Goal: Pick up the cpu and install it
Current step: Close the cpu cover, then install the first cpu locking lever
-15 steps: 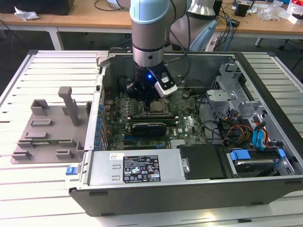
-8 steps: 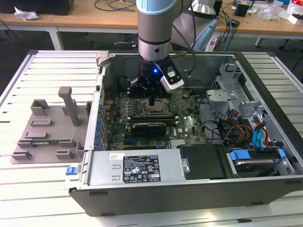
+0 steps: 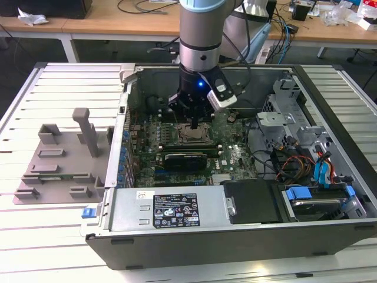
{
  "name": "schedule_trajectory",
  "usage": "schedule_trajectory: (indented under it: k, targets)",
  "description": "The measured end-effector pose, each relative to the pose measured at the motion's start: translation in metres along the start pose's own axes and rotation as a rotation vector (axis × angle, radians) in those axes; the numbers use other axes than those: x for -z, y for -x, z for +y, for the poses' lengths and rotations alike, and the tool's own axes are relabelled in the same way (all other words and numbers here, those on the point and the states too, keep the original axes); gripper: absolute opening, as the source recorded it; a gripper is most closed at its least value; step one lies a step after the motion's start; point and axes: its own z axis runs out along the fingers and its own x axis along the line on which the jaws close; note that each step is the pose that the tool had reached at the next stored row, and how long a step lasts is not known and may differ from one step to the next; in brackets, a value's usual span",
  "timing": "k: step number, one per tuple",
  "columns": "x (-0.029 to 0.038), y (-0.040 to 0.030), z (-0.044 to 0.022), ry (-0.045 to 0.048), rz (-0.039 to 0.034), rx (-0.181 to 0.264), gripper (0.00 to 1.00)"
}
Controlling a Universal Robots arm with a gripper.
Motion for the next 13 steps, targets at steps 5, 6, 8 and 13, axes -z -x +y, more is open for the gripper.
schedule_trajectory:
  k: [5,6,8,13]
  targets:
    - [0.0005,0.0000,0.0000,-0.0002,0.0002,0.000,0.11]
    - [0.0005,0.0000,0.0000,-0.0001,0.0002,0.000,0.11]
    - [0.0014,0.0000,0.0000,-0.0002,0.0001,0.000,0.11]
    - [0.0020,0.0000,0.0000,-0.0002,0.0001,0.000,0.11]
